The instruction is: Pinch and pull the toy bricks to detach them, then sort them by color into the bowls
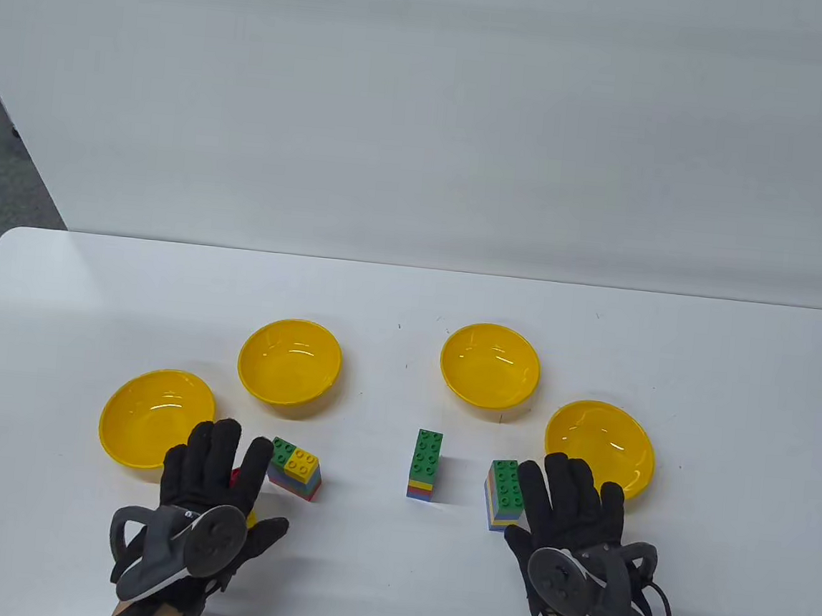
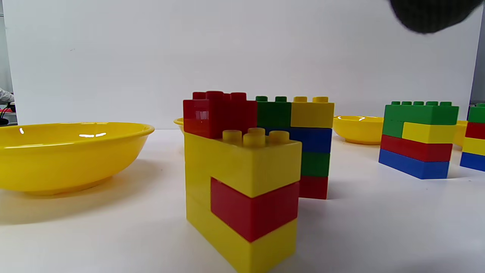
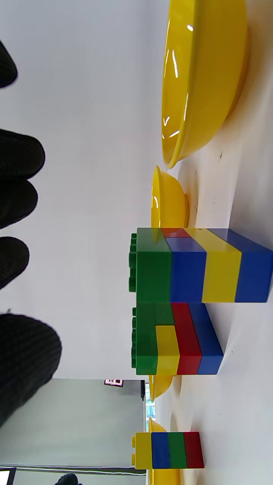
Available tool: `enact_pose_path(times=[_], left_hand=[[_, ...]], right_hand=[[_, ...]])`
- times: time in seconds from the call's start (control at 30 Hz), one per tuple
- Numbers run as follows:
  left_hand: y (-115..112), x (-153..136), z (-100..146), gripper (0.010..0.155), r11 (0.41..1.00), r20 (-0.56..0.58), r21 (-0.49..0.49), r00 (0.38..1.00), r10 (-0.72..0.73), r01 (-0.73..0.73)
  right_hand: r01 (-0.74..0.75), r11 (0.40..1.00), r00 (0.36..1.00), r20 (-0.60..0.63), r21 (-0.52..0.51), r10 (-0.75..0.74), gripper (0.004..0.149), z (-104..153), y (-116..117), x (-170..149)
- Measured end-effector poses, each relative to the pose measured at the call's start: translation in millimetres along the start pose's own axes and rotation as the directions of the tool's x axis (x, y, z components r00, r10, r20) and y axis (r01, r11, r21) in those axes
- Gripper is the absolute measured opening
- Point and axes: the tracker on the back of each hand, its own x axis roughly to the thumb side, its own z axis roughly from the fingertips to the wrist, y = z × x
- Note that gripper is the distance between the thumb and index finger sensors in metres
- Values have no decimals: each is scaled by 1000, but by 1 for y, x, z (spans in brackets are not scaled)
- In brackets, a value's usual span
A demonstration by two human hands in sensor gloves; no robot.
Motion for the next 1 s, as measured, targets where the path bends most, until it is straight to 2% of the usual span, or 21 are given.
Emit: enact_pose_path(times=[0.53, 0.67, 0.77, 0.83, 0.87, 1.0], left_hand=[[-1, -1, -1, 93, 1000, 1, -5, 1000, 5, -5], [1, -1, -1, 93, 1000, 3, 8, 1000, 11, -11], [3, -1, 0, 93, 1000, 7, 15, 1000, 17, -17], [4, 0, 0, 92, 1000, 10, 21, 1000, 22, -23], [4, 1, 0, 92, 1000, 11, 20, 1000, 22, -22], [6, 3, 2, 91, 999, 24, 29, 999, 26, -27]], right_hand=[[117, 991, 988, -97, -60, -122, 73, 1, -4, -10], [103, 989, 979, -168, -103, -120, 71, 1, -5, -15], [170, 976, 943, -264, -139, -202, 74, 2, -4, -18], [246, 961, 911, -310, -126, -273, 77, -1, 4, -15], [258, 962, 902, -334, -87, -272, 79, -7, 11, -12], [137, 990, 929, -350, 23, -121, 84, -29, 30, -1]])
